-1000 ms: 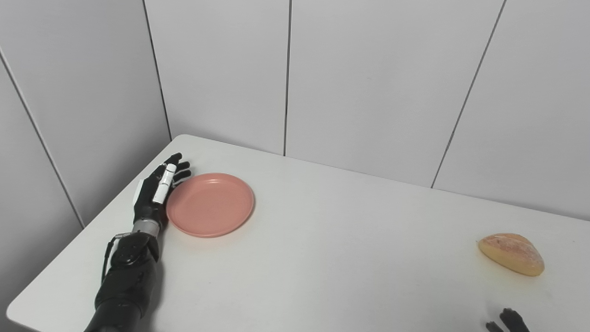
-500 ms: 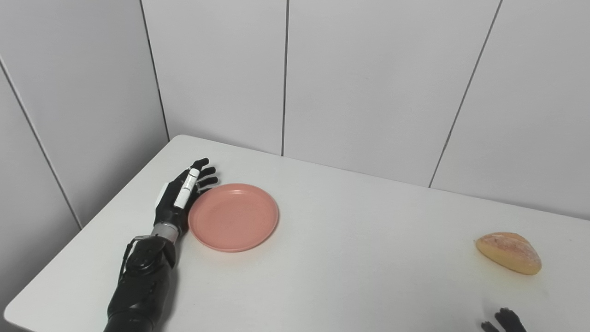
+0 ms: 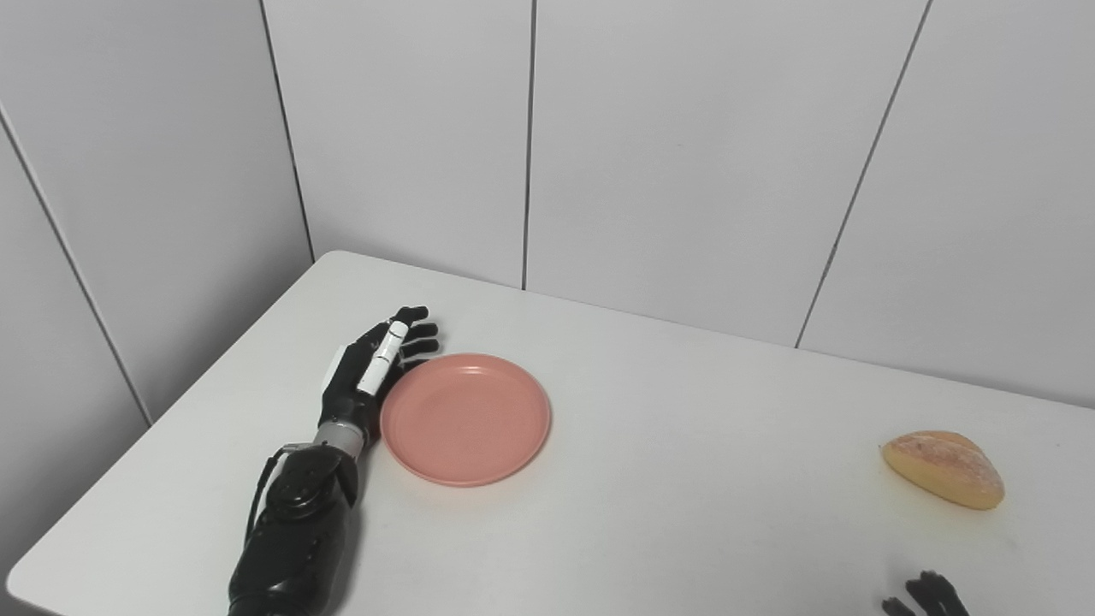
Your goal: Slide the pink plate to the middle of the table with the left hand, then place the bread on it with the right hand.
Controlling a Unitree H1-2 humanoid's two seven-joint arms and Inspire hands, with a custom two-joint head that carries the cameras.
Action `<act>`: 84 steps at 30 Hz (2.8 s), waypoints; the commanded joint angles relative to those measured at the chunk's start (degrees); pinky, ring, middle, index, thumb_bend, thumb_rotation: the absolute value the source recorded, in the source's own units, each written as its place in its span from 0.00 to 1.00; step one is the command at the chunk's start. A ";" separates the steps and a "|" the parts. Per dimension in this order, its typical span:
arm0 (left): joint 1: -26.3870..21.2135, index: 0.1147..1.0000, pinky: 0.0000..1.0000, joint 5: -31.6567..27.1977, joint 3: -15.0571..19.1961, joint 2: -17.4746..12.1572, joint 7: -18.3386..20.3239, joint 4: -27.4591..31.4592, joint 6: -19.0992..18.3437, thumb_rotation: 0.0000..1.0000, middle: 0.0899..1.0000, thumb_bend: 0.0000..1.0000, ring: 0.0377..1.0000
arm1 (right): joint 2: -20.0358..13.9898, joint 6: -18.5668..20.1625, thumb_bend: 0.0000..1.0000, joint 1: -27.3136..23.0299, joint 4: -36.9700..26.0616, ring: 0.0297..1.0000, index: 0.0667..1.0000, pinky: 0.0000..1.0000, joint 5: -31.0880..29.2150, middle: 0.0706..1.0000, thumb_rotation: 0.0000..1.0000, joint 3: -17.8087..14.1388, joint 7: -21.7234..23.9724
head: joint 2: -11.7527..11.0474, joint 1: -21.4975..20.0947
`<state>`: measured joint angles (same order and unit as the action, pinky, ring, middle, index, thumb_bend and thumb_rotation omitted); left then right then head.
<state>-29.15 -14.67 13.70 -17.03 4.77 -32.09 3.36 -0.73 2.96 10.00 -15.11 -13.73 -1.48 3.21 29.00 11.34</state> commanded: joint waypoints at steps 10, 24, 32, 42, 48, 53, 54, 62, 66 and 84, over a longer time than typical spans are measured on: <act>1.83 0.68 0.63 3.30 -2.44 2.57 -2.28 4.89 -4.64 0.73 0.72 0.64 0.71 | 0.26 2.33 0.74 0.92 -2.46 0.83 0.84 0.84 -0.52 0.89 0.85 0.36 0.09 | 0.74 -2.55; 3.48 0.74 0.67 5.42 -2.50 6.99 -7.34 6.08 -0.06 0.72 0.69 0.72 0.73 | 1.77 2.66 0.77 0.67 -2.66 0.79 0.82 0.79 1.63 0.86 0.79 2.08 -0.82 | 1.78 -9.67; 4.47 0.72 0.68 5.37 -2.50 8.98 -9.12 9.61 -2.28 0.67 0.70 0.70 0.73 | 2.77 3.32 0.77 1.24 -3.86 0.79 0.82 0.79 2.16 0.86 0.78 3.14 -1.48 | 2.61 -12.28; 4.60 0.73 0.66 5.30 -2.91 9.70 -8.42 8.95 -2.78 0.65 0.69 0.71 0.73 | 4.22 4.04 0.78 1.31 -4.61 0.78 0.83 0.77 4.32 0.86 0.78 5.13 -2.50 | 3.21 -15.41; 4.50 0.77 0.67 4.54 -2.92 10.15 -7.60 8.82 -3.36 0.62 0.69 0.71 0.73 | 4.88 4.64 0.78 1.21 -5.11 0.78 0.82 0.77 5.42 0.86 0.79 6.21 -2.85 | 4.20 -17.45; 4.05 0.75 0.67 4.79 -3.51 9.91 -6.73 8.31 -2.61 0.63 0.69 0.70 0.73 | 5.73 4.35 0.79 0.73 -4.45 0.78 0.83 0.77 6.22 0.86 0.78 6.79 -3.26 | 4.02 -19.15; 4.00 0.75 0.67 4.85 -3.65 9.86 -6.55 8.20 -2.50 0.65 0.70 0.70 0.73 | 5.88 4.19 0.79 0.65 -4.25 0.78 0.83 0.77 6.29 0.86 0.78 6.82 -3.30 | 4.02 -19.15; 3.58 0.76 0.65 4.88 -3.48 10.43 -6.99 7.75 -3.36 0.61 0.69 0.62 0.73 | 7.41 3.61 0.79 0.27 -3.13 0.77 0.83 0.76 7.86 0.86 0.77 7.76 -3.33 | 3.64 -22.79; 3.14 0.77 0.66 4.53 -3.64 10.83 -6.43 7.11 -3.08 0.63 0.72 0.72 0.74 | 7.90 3.26 0.76 0.13 -2.77 0.77 0.83 0.77 8.73 0.86 0.77 8.36 -3.26 | 3.45 -24.37; 2.25 0.81 0.67 4.34 -4.61 15.86 -7.60 9.58 -9.80 0.70 0.69 0.54 0.73 | 9.56 3.52 0.75 -0.55 -1.96 0.75 0.83 0.74 12.24 0.85 0.79 9.76 -3.98 | 3.48 -27.08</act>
<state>-27.56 -10.13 9.58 -1.75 -2.65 -22.17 -3.10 8.14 7.16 9.68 -16.60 -1.80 7.87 -0.80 32.43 -15.82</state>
